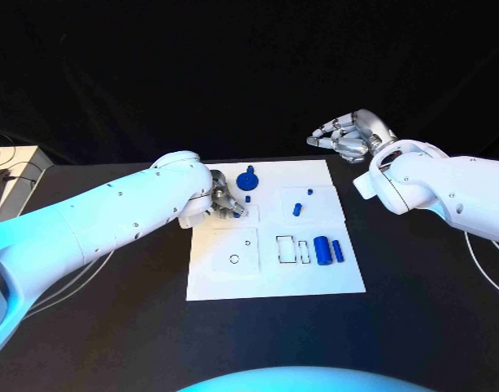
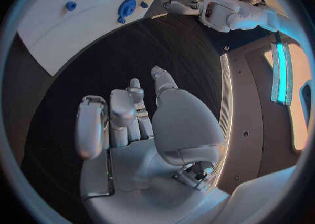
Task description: Assemble the parts on the task board
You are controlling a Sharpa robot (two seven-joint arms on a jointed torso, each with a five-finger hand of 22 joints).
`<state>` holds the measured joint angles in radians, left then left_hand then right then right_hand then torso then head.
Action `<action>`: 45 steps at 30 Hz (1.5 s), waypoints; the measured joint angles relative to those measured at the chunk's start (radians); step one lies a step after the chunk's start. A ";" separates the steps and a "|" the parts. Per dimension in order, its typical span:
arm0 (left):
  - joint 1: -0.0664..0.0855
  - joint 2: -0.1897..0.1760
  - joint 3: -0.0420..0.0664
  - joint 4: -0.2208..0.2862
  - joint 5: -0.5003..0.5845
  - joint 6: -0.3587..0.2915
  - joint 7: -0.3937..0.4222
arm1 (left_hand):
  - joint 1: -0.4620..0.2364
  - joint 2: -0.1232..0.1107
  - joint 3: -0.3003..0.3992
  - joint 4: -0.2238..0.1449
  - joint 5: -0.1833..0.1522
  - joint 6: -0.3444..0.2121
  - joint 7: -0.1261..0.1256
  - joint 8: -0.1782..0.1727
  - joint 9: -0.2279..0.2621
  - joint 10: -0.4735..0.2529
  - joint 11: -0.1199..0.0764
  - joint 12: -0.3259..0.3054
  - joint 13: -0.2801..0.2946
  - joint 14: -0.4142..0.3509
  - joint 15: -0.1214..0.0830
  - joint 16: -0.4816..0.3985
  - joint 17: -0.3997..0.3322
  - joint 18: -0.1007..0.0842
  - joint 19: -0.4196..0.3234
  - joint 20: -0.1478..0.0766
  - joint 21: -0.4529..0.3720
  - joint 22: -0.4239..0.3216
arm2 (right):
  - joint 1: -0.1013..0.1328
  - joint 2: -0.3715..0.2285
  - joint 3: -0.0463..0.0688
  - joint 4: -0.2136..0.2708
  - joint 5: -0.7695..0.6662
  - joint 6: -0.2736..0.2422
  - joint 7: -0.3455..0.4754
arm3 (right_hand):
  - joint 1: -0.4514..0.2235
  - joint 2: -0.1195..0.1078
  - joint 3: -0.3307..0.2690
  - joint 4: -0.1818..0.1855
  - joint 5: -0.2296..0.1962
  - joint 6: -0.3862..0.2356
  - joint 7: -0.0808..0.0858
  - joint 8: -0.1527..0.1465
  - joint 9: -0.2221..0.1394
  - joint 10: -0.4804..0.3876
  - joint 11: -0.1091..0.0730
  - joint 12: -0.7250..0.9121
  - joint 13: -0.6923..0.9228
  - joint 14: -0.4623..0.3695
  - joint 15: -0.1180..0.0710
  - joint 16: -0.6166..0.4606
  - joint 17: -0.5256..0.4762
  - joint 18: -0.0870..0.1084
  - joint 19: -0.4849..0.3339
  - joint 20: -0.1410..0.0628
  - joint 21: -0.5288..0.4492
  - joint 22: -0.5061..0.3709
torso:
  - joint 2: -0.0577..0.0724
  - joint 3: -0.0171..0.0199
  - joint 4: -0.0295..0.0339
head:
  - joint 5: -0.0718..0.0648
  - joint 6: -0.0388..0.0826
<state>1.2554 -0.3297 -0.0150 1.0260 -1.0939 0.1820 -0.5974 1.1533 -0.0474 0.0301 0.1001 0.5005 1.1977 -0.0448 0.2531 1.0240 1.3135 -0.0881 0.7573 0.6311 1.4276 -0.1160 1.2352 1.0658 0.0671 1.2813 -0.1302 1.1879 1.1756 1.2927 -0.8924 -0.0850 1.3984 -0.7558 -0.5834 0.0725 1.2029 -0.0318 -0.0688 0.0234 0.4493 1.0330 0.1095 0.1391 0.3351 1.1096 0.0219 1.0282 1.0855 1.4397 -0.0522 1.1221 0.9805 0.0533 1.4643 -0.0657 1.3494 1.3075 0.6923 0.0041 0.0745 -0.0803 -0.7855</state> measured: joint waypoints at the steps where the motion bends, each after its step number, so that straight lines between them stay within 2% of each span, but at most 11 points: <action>1: 0.000 -0.001 0.000 0.000 0.000 0.000 0.000 | 0.001 0.001 -0.010 0.002 0.000 0.000 0.000 0.000 0.000 0.000 0.000 0.000 0.000 0.000 0.000 0.000 0.000 0.000 0.000 0.000 0.000 0.001 | 0.000 0.000 0.000 0.000 0.000 0.000 0.000 | 0.000 0.000 0.000 0.000 0.000 0.000 0.000 0.000 0.000 0.000 0.000 0.000 0.000 0.000 0.000 0.000 0.000 0.000 0.000 0.000 0.000 0.000 | 0.000 0.0000 -0.0001 | 0.000 0.000; 16: -0.001 -0.015 0.000 0.013 0.003 -0.002 0.001 | 0.018 0.018 -0.150 0.015 -0.006 0.006 0.001 0.000 0.006 0.003 0.003 0.000 0.000 0.000 0.000 0.005 0.005 0.000 0.003 -0.003 0.000 0.014 | -0.001 0.000 0.000 0.000 0.000 0.000 0.001 | 0.000 0.000 0.000 0.000 0.000 0.000 0.000 0.000 0.000 0.000 0.000 -0.004 0.000 0.000 0.000 -0.004 0.000 0.000 0.000 0.000 0.000 0.000 | 0.000 0.0002 0.0002 | 0.000 -0.003; 21: -0.002 -0.022 0.001 0.018 0.003 -0.002 -0.001 | 0.009 0.036 -0.222 0.018 -0.021 0.006 0.001 0.012 0.016 0.008 0.001 0.007 -0.001 0.000 0.000 0.013 0.014 0.000 0.007 0.000 0.000 0.022 | -0.001 0.000 0.000 0.000 0.001 0.000 0.001 | 0.000 0.000 0.000 0.000 0.000 0.000 0.000 0.000 0.001 0.000 0.001 -0.004 0.000 0.000 0.000 -0.004 0.000 0.000 0.000 0.000 0.000 0.000 | 0.000 0.0001 -0.0003 | 0.000 -0.003; 23: -0.002 -0.025 0.001 0.020 0.003 -0.002 -0.002 | 0.008 0.039 -0.231 0.025 -0.066 0.005 0.001 0.012 0.019 0.008 0.001 0.012 -0.002 0.000 0.000 0.013 0.015 0.000 0.007 0.000 0.000 0.024 | -0.002 0.000 0.000 0.000 0.001 0.000 0.001 | 0.000 0.000 0.000 0.000 0.000 0.000 0.000 0.000 0.001 0.000 0.001 -0.004 0.000 0.000 0.000 -0.004 0.000 0.000 0.000 0.000 0.000 0.000 | 0.000 0.0000 -0.0005 | 0.001 -0.003; 24: -0.002 -0.027 0.001 0.022 0.003 -0.002 -0.003 | 0.006 0.044 -0.234 0.028 -0.114 0.005 0.001 0.016 0.021 0.008 0.001 0.012 -0.003 0.000 0.000 0.016 0.015 0.000 0.007 0.000 0.000 0.024 | -0.002 0.000 0.000 0.000 0.001 0.000 0.001 | 0.000 0.000 0.000 0.000 0.000 0.000 0.000 0.000 0.001 0.001 0.001 -0.004 0.000 0.000 0.000 -0.004 0.000 0.000 0.000 0.000 0.000 0.000 | 0.000 0.0000 -0.0005 | 0.001 -0.003; 27: -0.002 -0.033 0.001 0.028 0.003 -0.003 -0.006 | -0.006 0.032 -0.235 0.041 -0.175 0.005 0.001 0.020 0.025 0.008 0.001 0.012 -0.005 0.000 0.000 0.016 0.017 0.000 0.007 0.000 0.000 0.028 | -0.002 -0.001 0.000 0.000 0.001 0.000 0.001 | 0.000 0.000 0.000 0.000 0.000 0.000 0.000 0.000 0.001 -0.001 -0.001 -0.004 0.000 0.000 0.000 -0.004 0.000 0.000 0.000 0.000 0.000 0.001 | 0.000 0.0000 -0.0005 | 0.002 -0.003; 32: -0.003 -0.039 0.002 0.036 0.003 -0.004 -0.010 | -0.025 0.012 -0.204 0.077 -0.244 0.005 0.001 0.023 0.026 0.007 0.001 0.017 -0.010 0.000 0.000 0.016 0.018 0.000 0.011 0.004 0.000 0.031 | -0.002 -0.001 0.000 0.000 0.001 0.001 0.001 | 0.000 0.000 0.000 0.000 0.000 0.000 0.000 0.000 0.001 -0.002 -0.002 -0.004 0.000 0.000 0.000 -0.004 0.000 0.000 0.000 0.000 0.000 0.001 | 0.000 0.0000 0.0002 | 0.003 -0.003; 36: -0.004 -0.044 0.003 0.047 0.004 -0.006 -0.012 | -0.034 -0.020 -0.175 0.124 -0.308 0.005 0.001 0.023 0.026 0.007 0.001 0.024 -0.012 0.000 0.000 0.016 0.018 0.001 0.011 0.004 0.000 0.033 | -0.003 -0.001 0.000 0.000 0.001 0.001 0.001 | 0.000 0.000 0.000 0.000 0.000 0.000 0.000 0.000 0.001 -0.002 -0.002 -0.004 0.000 0.000 0.000 -0.004 0.000 0.000 0.000 0.000 0.000 0.000 | 0.000 0.0000 0.0000 | 0.003 -0.003; 40: -0.005 -0.052 0.015 0.064 0.014 -0.010 -0.013 | -0.035 -0.040 -0.152 0.157 -0.379 0.003 0.004 0.023 0.026 0.007 0.001 0.024 -0.013 0.000 0.000 0.016 0.016 0.001 0.014 0.000 0.000 0.034 | -0.003 -0.001 0.000 -0.001 0.001 0.001 0.001 | -0.003 0.003 0.000 0.000 0.000 0.000 0.000 0.000 0.001 -0.002 -0.002 -0.004 0.000 0.000 0.000 -0.004 0.000 0.000 0.000 0.000 0.000 0.000 | 0.000 0.0000 -0.0005 | 0.003 -0.002; 44: -0.005 -0.067 0.047 0.089 0.036 -0.017 -0.014 | -0.029 -0.054 -0.143 0.166 -0.389 -0.015 0.021 0.023 0.021 -0.003 0.010 0.024 -0.013 0.000 0.000 0.009 -0.004 0.000 0.014 0.000 -0.017 0.026 | -0.003 -0.002 0.000 -0.002 0.001 0.001 0.002 | -0.004 0.004 0.000 0.000 0.000 0.000 0.000 0.000 0.001 -0.002 -0.002 -0.004 0.000 0.000 0.000 -0.004 0.000 0.000 0.000 0.000 0.000 0.000 | 0.000 0.0000 -0.0005 | 0.003 -0.001; 45: -0.005 -0.068 0.050 0.091 0.037 -0.018 -0.014 | -0.028 -0.055 -0.143 0.166 -0.389 -0.016 0.023 0.021 0.019 -0.005 0.012 0.024 -0.013 0.000 0.000 0.006 -0.007 0.001 0.014 0.000 -0.019 0.025 | -0.003 -0.002 0.000 -0.002 0.001 0.001 0.002 | -0.004 0.004 0.000 0.000 0.000 0.000 0.000 0.000 0.001 -0.002 -0.002 -0.004 0.000 0.000 0.000 -0.004 0.000 0.000 0.000 0.000 0.000 0.000 | 0.000 0.0000 -0.0004 | 0.003 -0.001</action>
<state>1.2504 -0.3982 0.0345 1.1166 -1.0565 0.1644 -0.6109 1.1256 -0.1027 -0.1129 0.2666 0.1114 1.1815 -0.0219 0.2746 1.0428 1.3090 -0.0765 0.7813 0.6177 1.4276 -0.1160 1.2413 1.0588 0.0676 1.2955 -0.1300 1.1691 1.2006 1.2893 -0.8944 -0.0852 1.3959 -0.7548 -0.5824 0.0741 1.1987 -0.0276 -0.0688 0.0234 0.4492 1.0329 0.1093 0.1391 0.3357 1.1074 0.0197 1.0246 1.0854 1.4397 -0.0521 1.1180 0.9804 0.0535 1.4643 -0.0657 1.3494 1.3079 0.6918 0.0041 0.0741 -0.0770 -0.7863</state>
